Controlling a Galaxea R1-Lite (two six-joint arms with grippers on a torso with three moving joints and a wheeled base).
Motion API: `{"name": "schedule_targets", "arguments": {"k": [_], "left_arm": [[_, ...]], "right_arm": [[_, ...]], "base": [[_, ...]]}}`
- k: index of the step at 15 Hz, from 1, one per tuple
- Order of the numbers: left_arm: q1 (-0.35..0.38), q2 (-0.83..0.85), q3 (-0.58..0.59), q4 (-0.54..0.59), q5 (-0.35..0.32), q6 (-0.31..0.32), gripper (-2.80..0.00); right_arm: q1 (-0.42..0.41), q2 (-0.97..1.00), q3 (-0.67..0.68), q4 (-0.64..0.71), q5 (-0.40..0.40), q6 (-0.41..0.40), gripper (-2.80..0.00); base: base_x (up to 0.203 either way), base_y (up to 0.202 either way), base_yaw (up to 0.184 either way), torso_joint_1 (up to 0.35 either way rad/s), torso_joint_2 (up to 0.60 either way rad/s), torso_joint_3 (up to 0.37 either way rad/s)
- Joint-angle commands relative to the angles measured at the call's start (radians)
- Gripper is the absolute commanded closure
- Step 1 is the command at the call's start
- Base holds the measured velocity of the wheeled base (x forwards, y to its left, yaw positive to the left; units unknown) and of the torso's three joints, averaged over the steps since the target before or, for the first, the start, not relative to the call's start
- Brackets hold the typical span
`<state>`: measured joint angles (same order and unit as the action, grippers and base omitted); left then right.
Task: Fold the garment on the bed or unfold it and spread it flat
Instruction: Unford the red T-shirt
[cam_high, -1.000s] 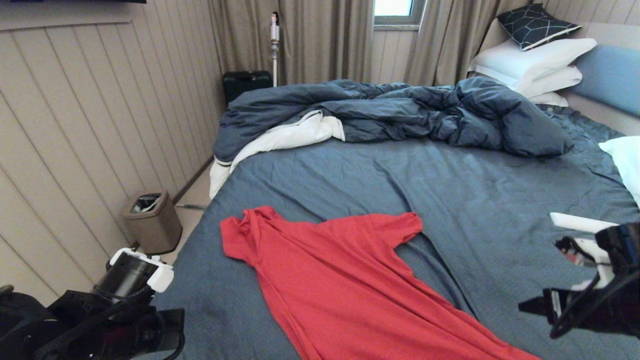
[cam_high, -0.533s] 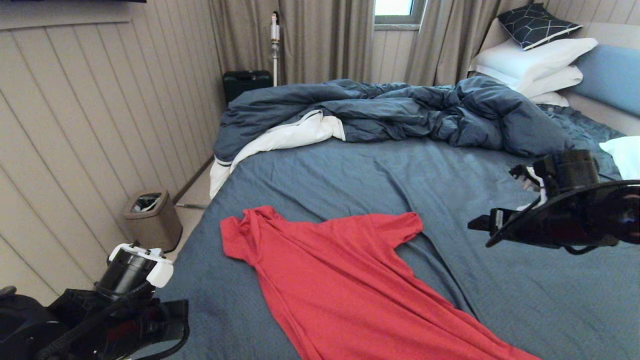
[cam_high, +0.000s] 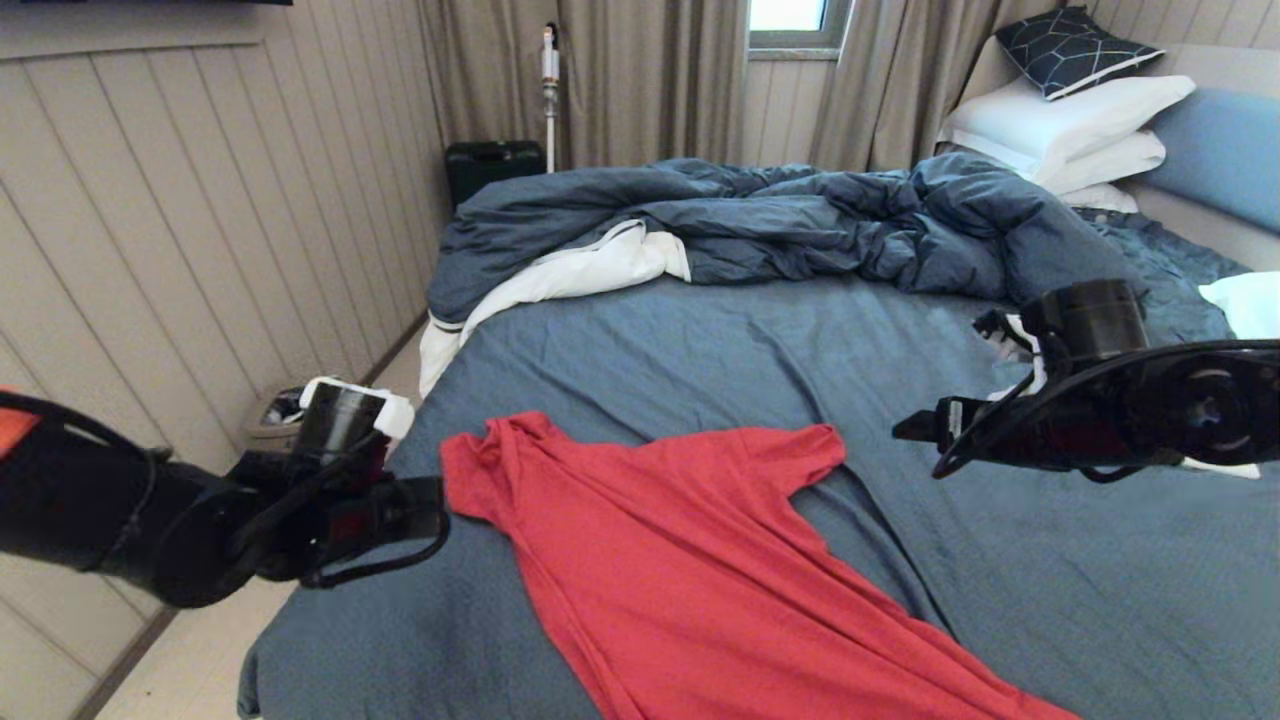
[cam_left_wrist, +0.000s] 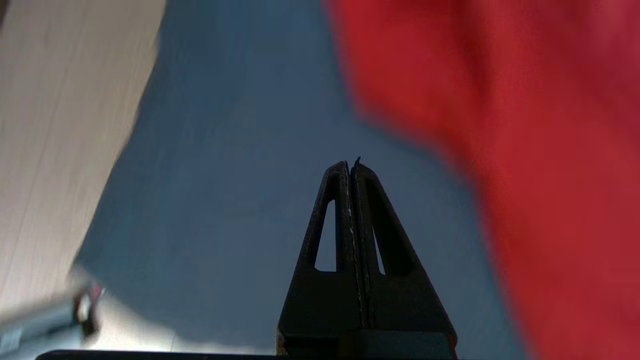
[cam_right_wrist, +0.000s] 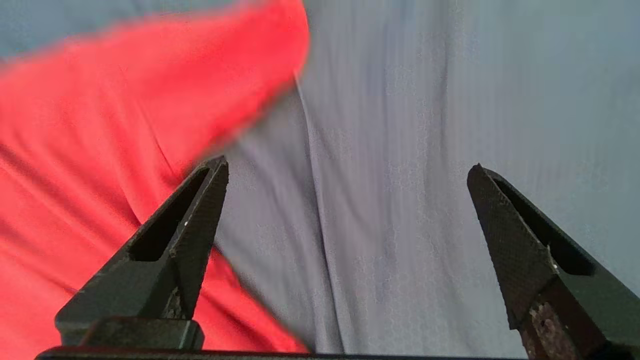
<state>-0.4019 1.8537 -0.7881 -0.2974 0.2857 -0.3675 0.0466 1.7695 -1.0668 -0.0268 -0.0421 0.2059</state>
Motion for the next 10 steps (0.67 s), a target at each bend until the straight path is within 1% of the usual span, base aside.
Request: {"name": "schedule_targets", "arguments": {"k": [1, 2, 7, 10], "left_arm": [[0.000, 0.124, -0.106, 0.004, 0.002, 0.011, 0.00], [0.000, 0.146, -0.137, 0.017, 0.001, 0.020, -2.80], [0.001, 0.192, -0.275, 0.132, -0.023, 0.023, -2.80], [0.002, 0.238, -0.323, 0.144, -0.026, 0.024, -2.80]], "right_arm": [[0.001, 0.006, -0.025, -0.001, 0.000, -0.005, -2.80], [-0.002, 0.013, -0.033, 0.001, 0.001, -0.005, -2.80], [-0.004, 0.018, -0.048, 0.016, 0.001, -0.006, -2.80], [0.001, 0.021, -0.045, 0.016, 0.001, -0.006, -2.80]], "base": [[0.000, 0.000, 0.000, 0.000, 0.00, 0.000], [0.000, 0.000, 0.000, 0.000, 0.00, 0.000], [0.000, 0.000, 0.000, 0.000, 0.00, 0.000], [0.000, 0.000, 0.000, 0.000, 0.00, 0.000]]}}
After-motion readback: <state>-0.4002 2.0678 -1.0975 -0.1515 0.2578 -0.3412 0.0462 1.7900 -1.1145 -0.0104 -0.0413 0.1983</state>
